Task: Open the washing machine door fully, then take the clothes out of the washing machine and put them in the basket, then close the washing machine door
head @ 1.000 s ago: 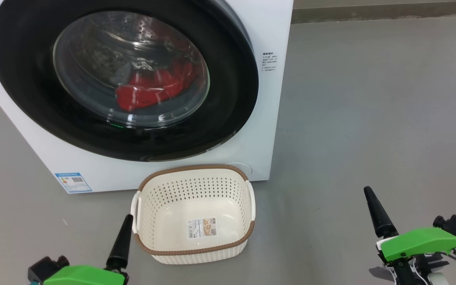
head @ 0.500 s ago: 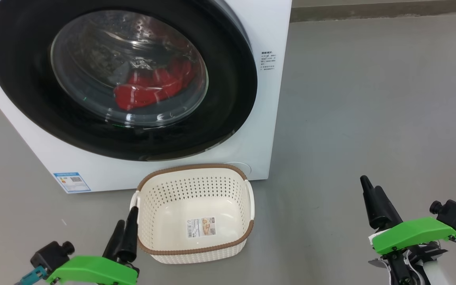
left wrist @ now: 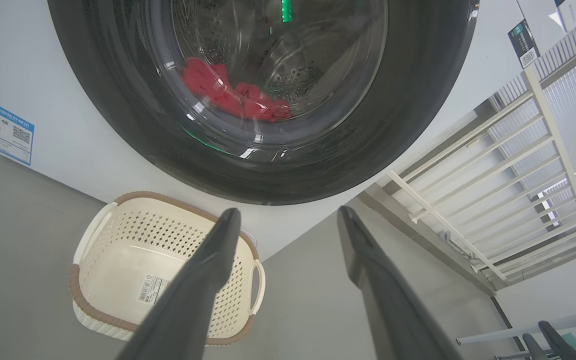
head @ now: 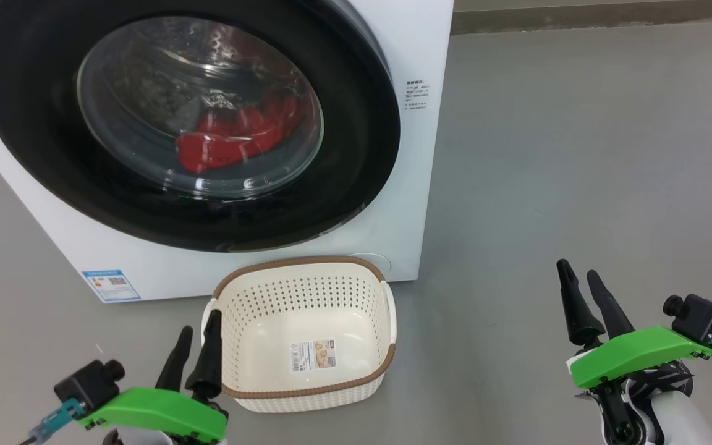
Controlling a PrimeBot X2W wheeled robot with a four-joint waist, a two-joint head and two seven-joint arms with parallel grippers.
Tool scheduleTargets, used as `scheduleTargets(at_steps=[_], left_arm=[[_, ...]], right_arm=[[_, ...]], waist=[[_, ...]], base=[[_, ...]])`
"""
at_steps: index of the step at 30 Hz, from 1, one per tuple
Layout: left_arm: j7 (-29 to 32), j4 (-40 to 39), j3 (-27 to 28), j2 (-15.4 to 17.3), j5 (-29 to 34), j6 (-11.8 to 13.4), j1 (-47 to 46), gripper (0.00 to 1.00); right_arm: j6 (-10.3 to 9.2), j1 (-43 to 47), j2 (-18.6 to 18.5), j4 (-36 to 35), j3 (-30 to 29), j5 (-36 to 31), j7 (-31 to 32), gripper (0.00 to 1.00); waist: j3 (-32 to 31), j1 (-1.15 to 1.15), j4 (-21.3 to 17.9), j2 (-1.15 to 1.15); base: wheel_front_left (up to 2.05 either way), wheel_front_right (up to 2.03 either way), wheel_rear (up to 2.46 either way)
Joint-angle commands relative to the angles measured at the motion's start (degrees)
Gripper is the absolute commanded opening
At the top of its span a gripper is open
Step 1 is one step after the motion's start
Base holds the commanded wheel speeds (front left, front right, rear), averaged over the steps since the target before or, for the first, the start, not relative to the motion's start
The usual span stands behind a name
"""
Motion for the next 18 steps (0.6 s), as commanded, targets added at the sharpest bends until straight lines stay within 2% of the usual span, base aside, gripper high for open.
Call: scheduleTargets(at_steps=[1, 18], left_arm=[[-0.6, -1.4, 0.8, 0.5, 1.6, 0.3, -3.2, 1.00], [-3.5, -0.6, -0.5, 0.5, 13.0, 1.0, -5.6, 1.00]], right_arm=[[0.02, -3.3, -0.6, -1.3, 1.0, -1.4, -0.7, 1.00], [0.02, -6.1, -0.8, -0.2, 2.4, -12.7, -3.6, 1.00]], waist=[[0.0, 0.00, 0.0, 0.00], [0.0, 0.00, 0.0, 0.00]], base=[[0.00, 0.00, 0.00], [0.00, 0.00, 0.00]])
